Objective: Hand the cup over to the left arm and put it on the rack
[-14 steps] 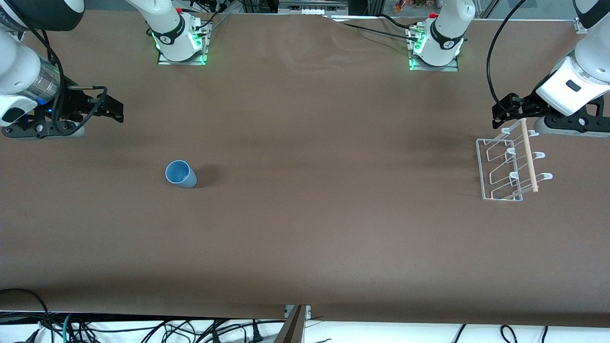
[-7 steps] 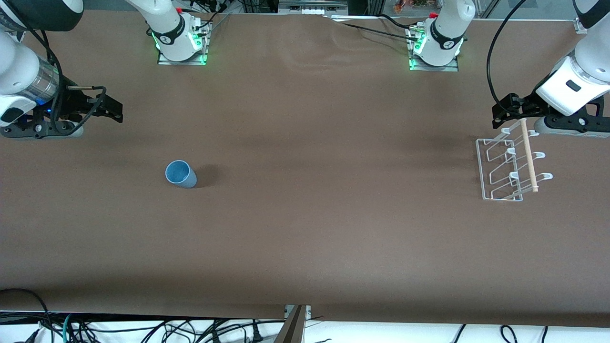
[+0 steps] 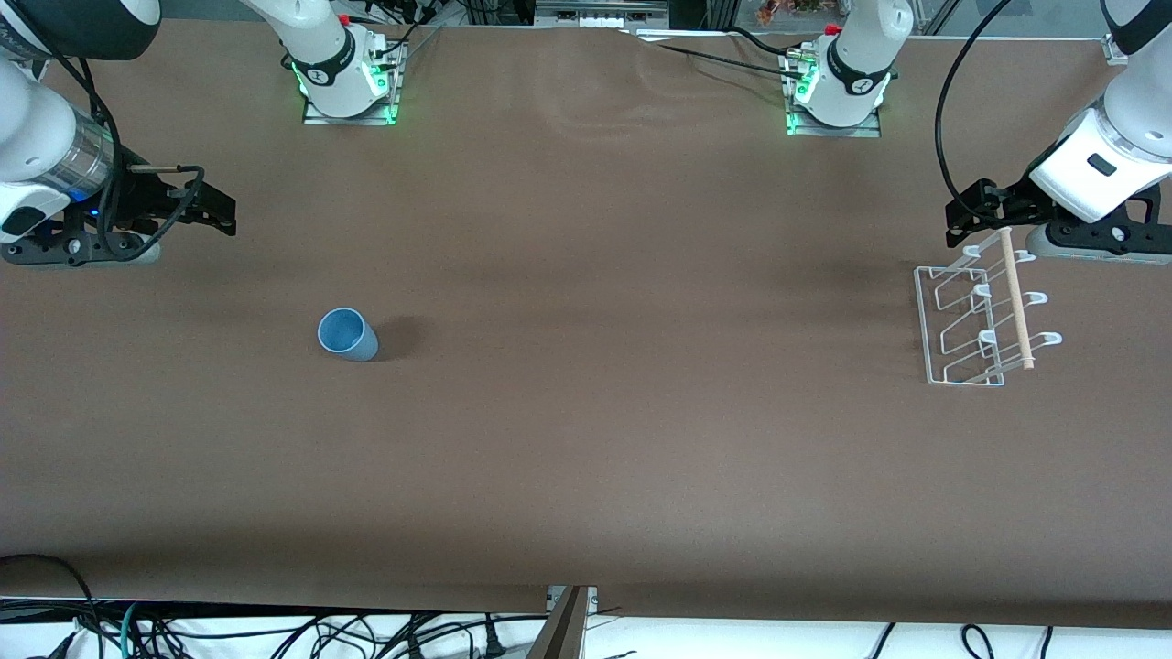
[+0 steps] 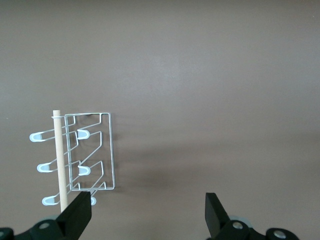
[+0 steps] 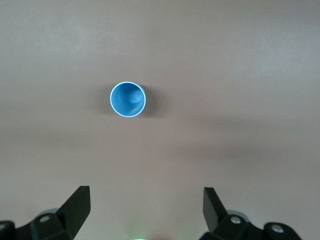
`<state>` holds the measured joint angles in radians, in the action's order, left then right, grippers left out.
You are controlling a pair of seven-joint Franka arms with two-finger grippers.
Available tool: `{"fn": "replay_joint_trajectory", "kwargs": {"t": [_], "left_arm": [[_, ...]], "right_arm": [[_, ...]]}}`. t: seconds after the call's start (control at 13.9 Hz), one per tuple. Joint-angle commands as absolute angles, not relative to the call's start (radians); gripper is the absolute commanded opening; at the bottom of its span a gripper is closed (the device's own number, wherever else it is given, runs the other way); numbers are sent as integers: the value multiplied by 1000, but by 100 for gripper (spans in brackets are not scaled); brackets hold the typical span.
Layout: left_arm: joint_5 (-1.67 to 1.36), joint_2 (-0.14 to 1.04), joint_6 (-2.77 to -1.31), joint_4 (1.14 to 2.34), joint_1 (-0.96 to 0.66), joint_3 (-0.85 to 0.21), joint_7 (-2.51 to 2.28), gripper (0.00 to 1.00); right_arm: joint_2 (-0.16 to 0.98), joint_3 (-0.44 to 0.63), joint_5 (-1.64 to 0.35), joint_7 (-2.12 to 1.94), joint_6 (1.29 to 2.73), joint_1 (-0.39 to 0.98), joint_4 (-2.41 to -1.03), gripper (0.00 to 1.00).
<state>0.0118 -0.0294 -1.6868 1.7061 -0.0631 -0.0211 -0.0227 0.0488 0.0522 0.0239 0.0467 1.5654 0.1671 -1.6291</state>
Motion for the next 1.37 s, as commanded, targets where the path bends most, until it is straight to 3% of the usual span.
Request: {"fn": "replay_joint_trajectory", "kwargs": {"t": [0.0,0.79,1.3], "left_arm": [[23,-32,-1677,1698,-63,-25,-29,100],[15,-32,-1661,1698,-63,-25,-29,100],[14,-32,-1661,1698,-63,-25,-28,100]], "right_arm": [[32,49,25,43,1566,166,-1641,100],[72,49,-24,26,1572,166,-1646,100],[239,46,-29,-38,1862,173,-1761,99]]}}
